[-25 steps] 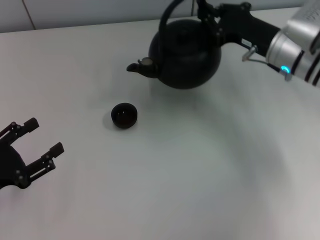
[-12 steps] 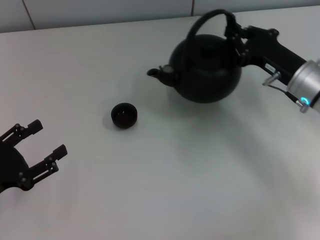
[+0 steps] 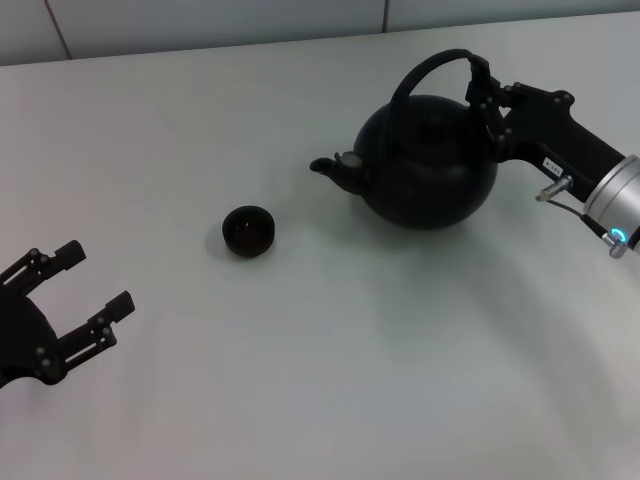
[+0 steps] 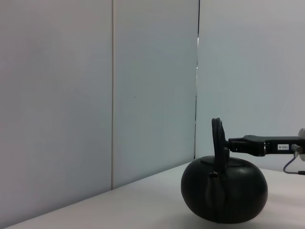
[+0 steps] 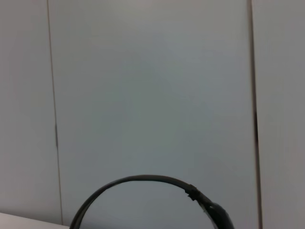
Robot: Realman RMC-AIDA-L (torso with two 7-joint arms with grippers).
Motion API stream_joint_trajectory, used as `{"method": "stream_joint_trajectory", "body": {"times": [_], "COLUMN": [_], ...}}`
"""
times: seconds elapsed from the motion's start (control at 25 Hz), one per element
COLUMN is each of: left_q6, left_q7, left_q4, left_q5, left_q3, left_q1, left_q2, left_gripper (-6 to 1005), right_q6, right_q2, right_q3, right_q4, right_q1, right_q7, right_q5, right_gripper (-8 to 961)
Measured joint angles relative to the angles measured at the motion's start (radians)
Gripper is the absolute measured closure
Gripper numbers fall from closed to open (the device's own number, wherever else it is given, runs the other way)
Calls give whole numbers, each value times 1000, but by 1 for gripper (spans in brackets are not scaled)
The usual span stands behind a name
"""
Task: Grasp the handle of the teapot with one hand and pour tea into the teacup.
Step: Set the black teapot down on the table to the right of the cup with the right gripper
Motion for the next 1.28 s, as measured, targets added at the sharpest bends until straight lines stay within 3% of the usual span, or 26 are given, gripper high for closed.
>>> {"method": "stream_joint_trajectory", "body": {"times": [1.16, 1.28], "left_q6": [19, 21], "left_q7": [2, -1], "left_q4": [0, 0], "left_q5": [-1, -1], "left_q3": [-9, -9], "left_q1": [7, 7], "left_q2": [0, 1], "left_gripper": [206, 206], "right_q6": [21, 25], "right_q2": [1, 1], "right_q3": [13, 29], "right_q4": [46, 46], "right_q1": [-40, -46], "right_q7": [-74, -74], "right_q5": [3, 12], "right_gripper": [875, 822]}}
